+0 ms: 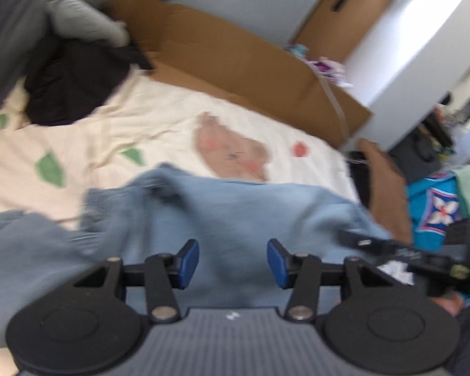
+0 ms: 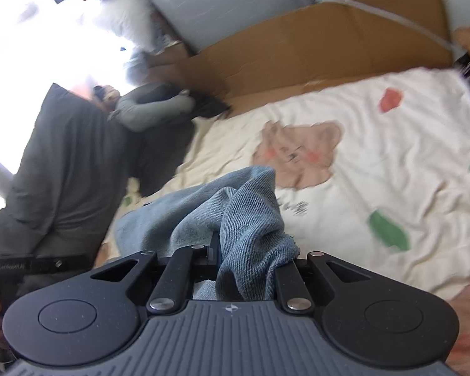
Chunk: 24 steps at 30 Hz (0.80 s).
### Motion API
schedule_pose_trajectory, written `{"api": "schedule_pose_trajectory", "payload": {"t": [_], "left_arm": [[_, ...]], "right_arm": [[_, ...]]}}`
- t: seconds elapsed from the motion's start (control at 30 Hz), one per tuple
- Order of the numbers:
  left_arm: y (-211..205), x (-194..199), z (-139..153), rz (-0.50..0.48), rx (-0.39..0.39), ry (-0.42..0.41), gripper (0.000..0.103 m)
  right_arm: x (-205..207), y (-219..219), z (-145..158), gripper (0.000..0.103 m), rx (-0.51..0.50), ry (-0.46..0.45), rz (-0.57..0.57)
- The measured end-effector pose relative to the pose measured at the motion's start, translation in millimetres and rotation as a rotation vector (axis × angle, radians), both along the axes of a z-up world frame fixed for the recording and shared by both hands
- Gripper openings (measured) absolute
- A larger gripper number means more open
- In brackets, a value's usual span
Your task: Fold clothes
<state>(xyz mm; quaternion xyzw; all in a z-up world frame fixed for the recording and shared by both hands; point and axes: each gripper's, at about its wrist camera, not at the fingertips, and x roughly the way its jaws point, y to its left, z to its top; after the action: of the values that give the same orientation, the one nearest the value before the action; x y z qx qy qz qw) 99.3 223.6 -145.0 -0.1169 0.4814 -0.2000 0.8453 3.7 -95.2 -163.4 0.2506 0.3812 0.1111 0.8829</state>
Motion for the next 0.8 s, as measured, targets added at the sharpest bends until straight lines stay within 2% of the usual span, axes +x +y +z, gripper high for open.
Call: {"api": "schedule_pose_trajectory", "payload": {"t": [0.23,0.43,0.57,0.8], "left_arm": [[41.5,-2.1,-12.1,0.087,0.085,0.035,0.052],[46.2,-6.1,-25.5,0.087,0.164,0.053,0.053],[47.4,-9.3,-43.7,0.077,0.215,0.068,0.061],[47.9,-10.8,-90.9,0.068,0.336,0.126,0.065]], "right_arm": [[0.4,-43.7,9.8,0.011,-0.063,0.009,-0.055],[-3.7,-95.2,23.5,0.011,-0.122,0.012,-0.149],[-10.1,-130.8,27.6,0.011,-0.168,0.022,-0.202],[-22.1,-181.5,31.1,0.011,-0.246,0.046,-0.276]]}}
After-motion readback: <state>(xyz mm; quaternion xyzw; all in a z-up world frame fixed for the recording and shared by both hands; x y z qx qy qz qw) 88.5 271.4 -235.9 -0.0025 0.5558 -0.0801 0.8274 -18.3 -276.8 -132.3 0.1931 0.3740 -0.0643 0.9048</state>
